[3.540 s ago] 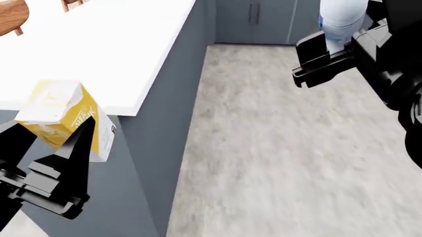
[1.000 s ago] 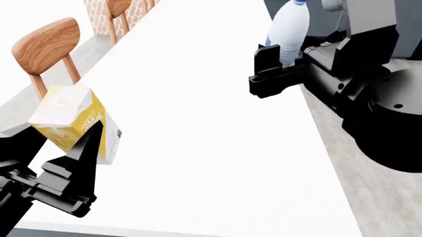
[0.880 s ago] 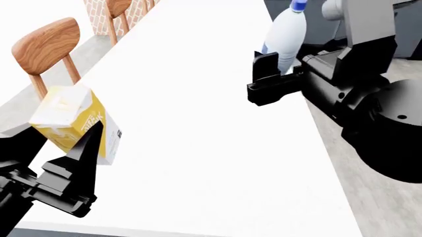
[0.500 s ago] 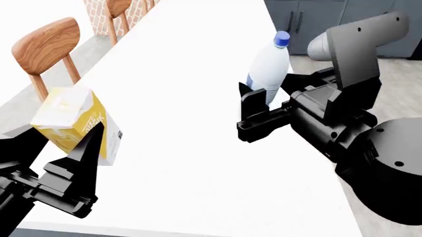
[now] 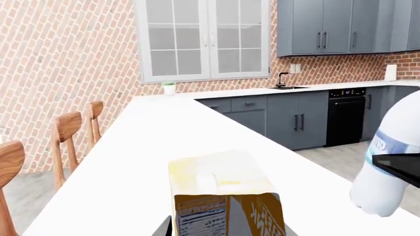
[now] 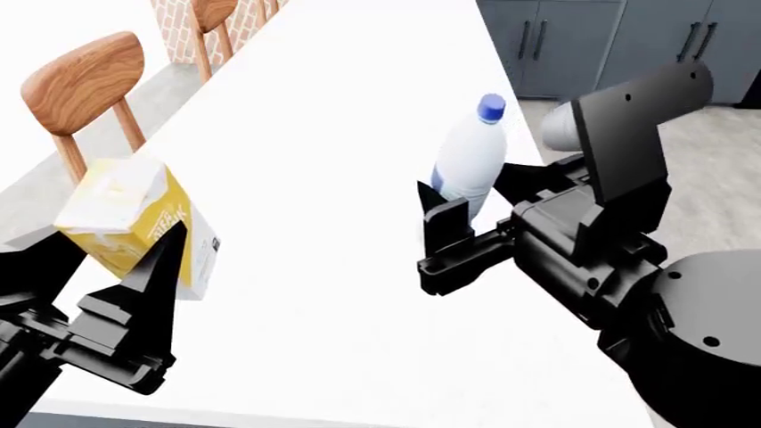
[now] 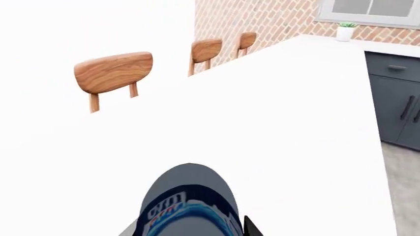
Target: Move the drinks to the dining counter.
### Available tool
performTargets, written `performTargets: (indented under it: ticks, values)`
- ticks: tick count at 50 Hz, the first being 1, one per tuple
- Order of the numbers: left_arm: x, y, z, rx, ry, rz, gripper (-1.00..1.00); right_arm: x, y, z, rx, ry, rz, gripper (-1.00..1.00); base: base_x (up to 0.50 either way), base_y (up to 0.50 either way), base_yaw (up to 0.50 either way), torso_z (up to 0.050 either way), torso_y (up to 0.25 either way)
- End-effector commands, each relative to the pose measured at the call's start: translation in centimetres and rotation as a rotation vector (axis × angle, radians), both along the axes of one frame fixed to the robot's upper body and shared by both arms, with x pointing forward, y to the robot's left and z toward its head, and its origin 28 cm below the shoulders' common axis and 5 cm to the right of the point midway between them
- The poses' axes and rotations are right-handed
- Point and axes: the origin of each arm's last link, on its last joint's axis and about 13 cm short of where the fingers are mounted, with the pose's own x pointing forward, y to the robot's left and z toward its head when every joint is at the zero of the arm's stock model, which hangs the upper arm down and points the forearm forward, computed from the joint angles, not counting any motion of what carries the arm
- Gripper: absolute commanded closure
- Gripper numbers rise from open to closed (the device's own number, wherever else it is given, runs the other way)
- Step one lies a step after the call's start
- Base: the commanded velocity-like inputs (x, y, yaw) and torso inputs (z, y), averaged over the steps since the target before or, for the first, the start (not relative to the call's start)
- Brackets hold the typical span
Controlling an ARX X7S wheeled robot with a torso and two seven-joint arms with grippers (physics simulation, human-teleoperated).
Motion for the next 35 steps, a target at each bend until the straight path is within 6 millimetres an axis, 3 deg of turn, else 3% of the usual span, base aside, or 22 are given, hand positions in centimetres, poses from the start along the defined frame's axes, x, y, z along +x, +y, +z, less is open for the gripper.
performTargets:
  ticks: [1,35]
  values:
    - [-0.05,-0.02,0.12,-0.005,-0.008,0.004,1.0,0.03,0.0,-0.22,-0.019,0.01,0.007,1.0,0.0,0.0,0.0,0.0,0.0]
    - [-0.06,-0.01,0.11,-0.011,-0.009,0.004,1.0,0.43,-0.07,-0.89,-0.052,0.068,0.012,1.0,0.0,0.0,0.0,0.0,0.001]
